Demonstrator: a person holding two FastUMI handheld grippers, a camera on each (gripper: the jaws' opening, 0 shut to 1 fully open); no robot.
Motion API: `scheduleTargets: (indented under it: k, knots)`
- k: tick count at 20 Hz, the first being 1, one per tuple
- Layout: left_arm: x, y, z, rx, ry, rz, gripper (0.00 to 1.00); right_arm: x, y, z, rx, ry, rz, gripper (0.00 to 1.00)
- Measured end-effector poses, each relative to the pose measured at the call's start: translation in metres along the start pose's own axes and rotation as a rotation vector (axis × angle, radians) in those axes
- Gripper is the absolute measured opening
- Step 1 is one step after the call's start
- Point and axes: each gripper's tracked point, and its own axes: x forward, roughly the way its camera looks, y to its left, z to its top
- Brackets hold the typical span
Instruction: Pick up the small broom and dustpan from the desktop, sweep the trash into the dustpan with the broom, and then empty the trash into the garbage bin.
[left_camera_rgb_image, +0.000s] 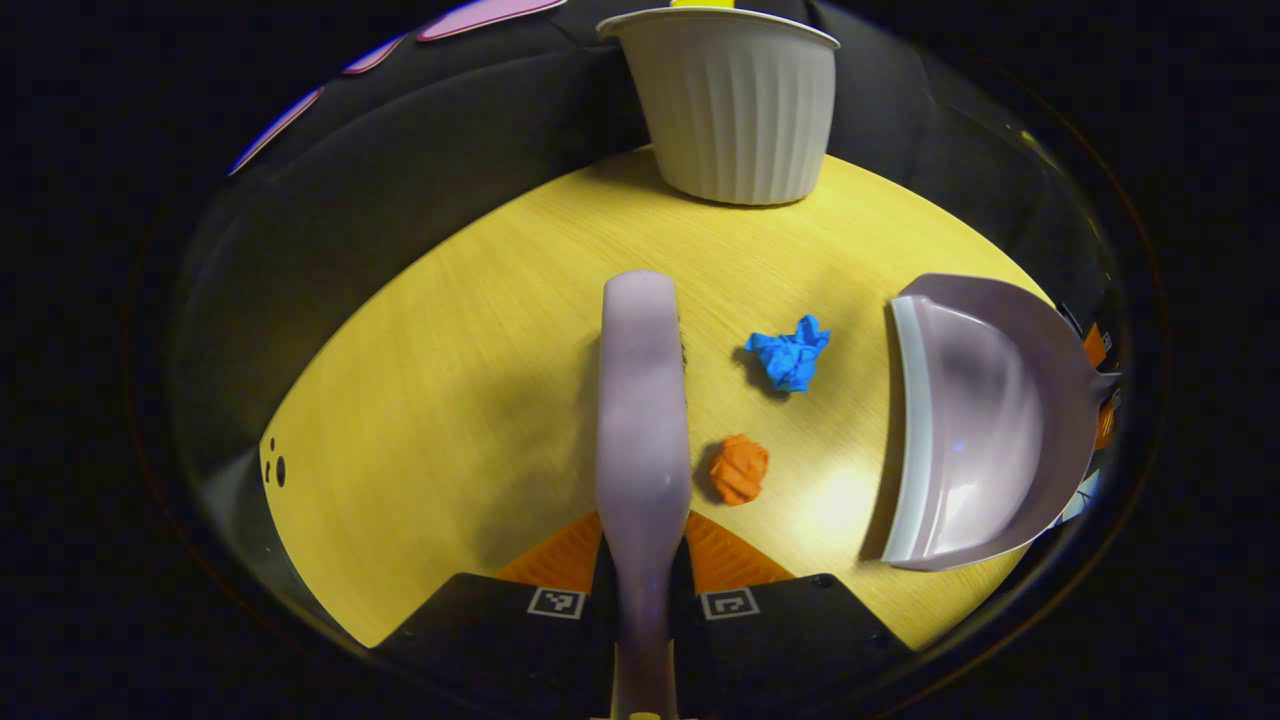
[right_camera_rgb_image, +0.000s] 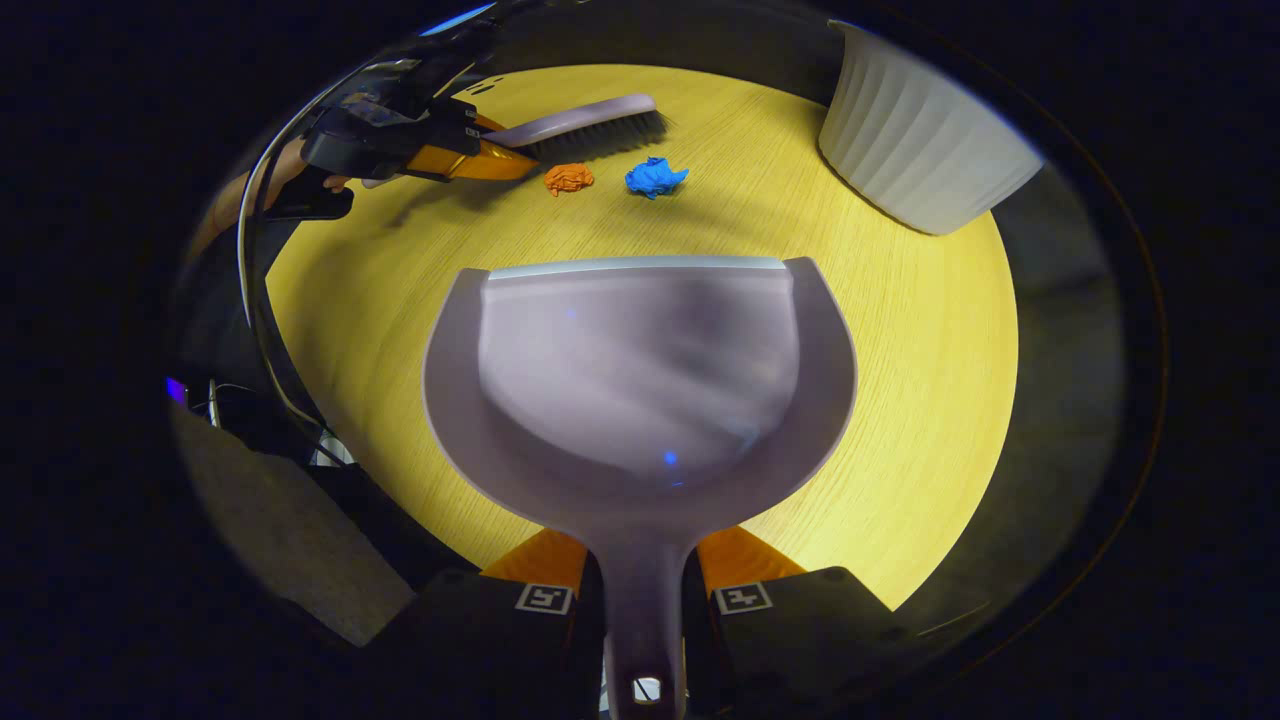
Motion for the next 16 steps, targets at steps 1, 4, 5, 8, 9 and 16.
scheduleTargets:
  k: [1,4,5,8,9,16]
  knots:
    - [0.002,-0.010,0.002,-0.002,0.006,-0.027,0.27,0.002,-0.002,-0.001,-0.005,0.004,0.002,0.37]
    - [0.005,-0.040,0.004,-0.008,0.019,-0.105,0.28,0.008,-0.010,0.000,-0.033,0.006,-0.002,0.34]
    - [0.003,-0.051,0.006,-0.013,0.023,-0.137,0.28,0.010,-0.012,0.002,-0.038,0.003,-0.002,0.37]
    - [-0.016,-0.082,0.009,-0.039,0.031,-0.261,0.28,0.007,-0.011,0.004,-0.057,-0.002,0.001,0.34]
    - [-0.021,-0.097,0.012,-0.046,0.036,-0.302,0.28,0.008,-0.012,0.004,-0.064,-0.005,0.000,0.37]
    - [-0.074,-0.074,0.041,-0.075,0.020,-0.422,0.28,0.019,-0.014,0.002,-0.048,-0.083,-0.007,0.37]
